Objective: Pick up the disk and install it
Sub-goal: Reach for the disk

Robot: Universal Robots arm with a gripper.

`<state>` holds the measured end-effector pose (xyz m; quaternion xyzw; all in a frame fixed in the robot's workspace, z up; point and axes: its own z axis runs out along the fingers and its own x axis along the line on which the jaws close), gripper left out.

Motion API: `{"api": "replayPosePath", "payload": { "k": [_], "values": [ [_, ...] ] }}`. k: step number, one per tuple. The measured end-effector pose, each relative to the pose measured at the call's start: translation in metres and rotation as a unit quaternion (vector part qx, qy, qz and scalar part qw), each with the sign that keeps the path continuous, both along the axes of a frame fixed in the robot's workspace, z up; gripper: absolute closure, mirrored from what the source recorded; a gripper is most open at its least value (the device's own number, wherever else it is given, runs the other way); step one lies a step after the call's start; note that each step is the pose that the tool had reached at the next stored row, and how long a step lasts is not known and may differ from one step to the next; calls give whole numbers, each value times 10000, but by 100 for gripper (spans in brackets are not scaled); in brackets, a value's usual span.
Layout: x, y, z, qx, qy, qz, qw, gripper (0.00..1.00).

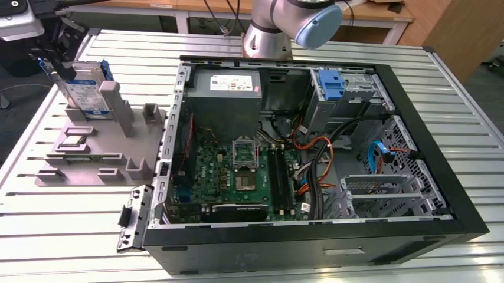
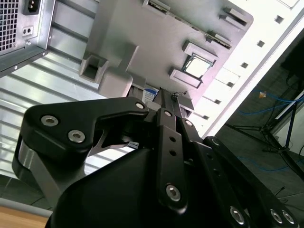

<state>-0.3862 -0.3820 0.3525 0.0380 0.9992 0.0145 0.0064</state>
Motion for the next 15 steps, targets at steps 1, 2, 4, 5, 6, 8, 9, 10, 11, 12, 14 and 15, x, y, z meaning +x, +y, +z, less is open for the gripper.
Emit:
{"api": "replayPosePath", "payload": {
  "k": [1, 2, 4, 5, 6, 8, 9, 10, 11, 12, 14, 15],
  "values": [
    [-4, 1, -5, 0, 0, 0, 10000, 90],
    [-7, 1, -7, 0, 0, 0, 10000, 90],
    [-7, 1, -7, -1, 1, 0, 10000, 90],
    [-8, 1, -8, 0, 0, 0, 10000, 90],
    [-8, 1, -8, 0, 0, 0, 10000, 90],
    [-8, 1, -11, 0, 0, 0, 10000, 90],
    [-8, 1, -16, 1, -1, 0, 10000, 90],
    [-8, 1, -23, 1, -1, 0, 10000, 90],
    [-8, 1, -29, 0, 0, 0, 10000, 90],
    [-8, 1, -36, 0, 0, 0, 10000, 90],
    [-8, 1, -46, 0, 1, 0, 10000, 90],
    [-8, 2, -49, 0, 1, 0, 10000, 90]
  ]
}}
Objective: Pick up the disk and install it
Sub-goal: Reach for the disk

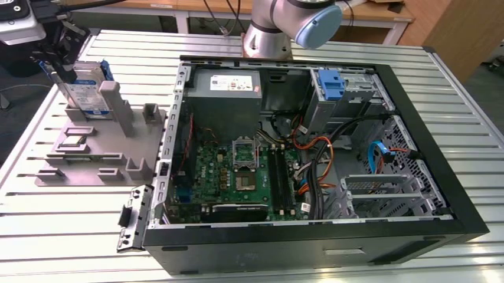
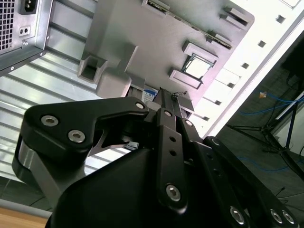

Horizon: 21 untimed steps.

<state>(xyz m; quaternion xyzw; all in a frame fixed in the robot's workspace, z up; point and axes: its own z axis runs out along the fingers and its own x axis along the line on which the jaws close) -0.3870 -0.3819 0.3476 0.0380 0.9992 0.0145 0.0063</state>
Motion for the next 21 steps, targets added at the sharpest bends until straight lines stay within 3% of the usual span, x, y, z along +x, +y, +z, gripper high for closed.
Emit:
{"api": "replayPosePath", "payload": {
  "k": [21],
  "values": [
    [0, 84, -38, 0, -1, 0, 10000, 90]
  ]
}}
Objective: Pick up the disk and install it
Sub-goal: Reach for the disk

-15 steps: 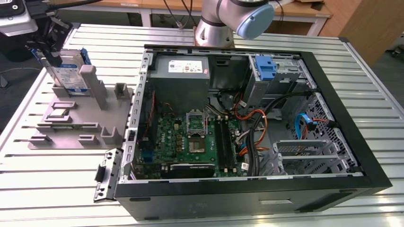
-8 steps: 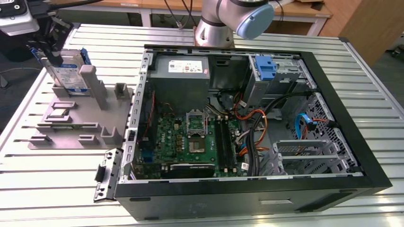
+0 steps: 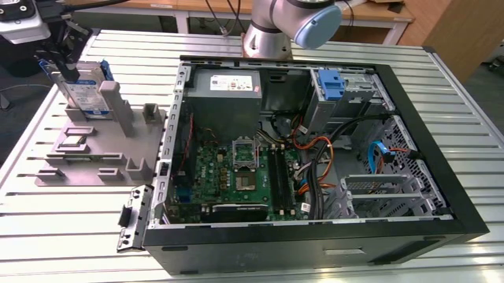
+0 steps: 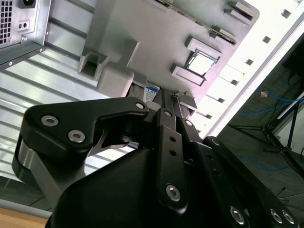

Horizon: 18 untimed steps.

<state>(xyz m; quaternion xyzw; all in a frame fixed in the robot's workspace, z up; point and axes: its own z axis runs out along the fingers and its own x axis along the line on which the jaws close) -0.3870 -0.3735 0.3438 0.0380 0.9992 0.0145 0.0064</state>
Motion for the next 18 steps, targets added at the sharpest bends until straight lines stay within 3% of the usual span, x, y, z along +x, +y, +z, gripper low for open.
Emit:
{"api": "replayPosePath", "payload": {
  "k": [18],
  "values": [
    [-6, 49, -51, 0, 0, 0, 10000, 90]
  ]
}}
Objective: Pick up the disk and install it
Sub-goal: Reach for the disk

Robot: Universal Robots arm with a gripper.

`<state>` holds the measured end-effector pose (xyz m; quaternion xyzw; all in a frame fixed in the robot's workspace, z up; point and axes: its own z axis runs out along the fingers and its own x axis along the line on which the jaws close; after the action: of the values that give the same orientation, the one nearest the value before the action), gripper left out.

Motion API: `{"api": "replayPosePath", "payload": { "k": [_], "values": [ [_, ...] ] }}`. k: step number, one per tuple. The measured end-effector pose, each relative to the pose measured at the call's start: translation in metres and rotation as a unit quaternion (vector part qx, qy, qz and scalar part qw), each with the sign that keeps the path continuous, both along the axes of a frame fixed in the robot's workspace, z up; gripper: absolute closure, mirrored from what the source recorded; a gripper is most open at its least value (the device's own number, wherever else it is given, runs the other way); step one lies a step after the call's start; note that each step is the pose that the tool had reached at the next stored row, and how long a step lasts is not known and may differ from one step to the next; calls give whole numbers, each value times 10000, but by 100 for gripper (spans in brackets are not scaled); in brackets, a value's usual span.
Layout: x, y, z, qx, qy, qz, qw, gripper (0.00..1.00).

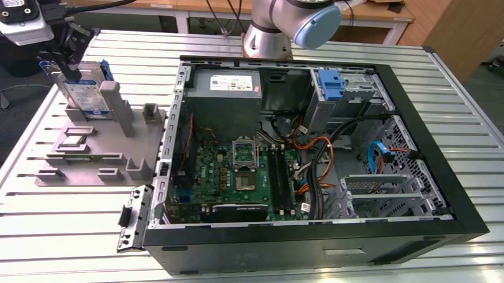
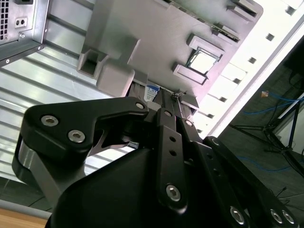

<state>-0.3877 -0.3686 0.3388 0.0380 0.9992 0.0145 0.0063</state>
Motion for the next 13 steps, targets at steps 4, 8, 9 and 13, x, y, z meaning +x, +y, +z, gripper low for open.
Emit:
{"api": "replayPosePath", "payload": {
  "k": [4, 8, 9, 13],
  "values": [
    [-2, 12, -5, 0, 0, 1, 10000, 90],
    [-1, 13, -5, 0, 0, 0, 10000, 90],
    [-2, 13, -5, 0, 0, 0, 10000, 90],
    [-1, 13, 16, 0, 1, 0, 10000, 90]
  ]
}}
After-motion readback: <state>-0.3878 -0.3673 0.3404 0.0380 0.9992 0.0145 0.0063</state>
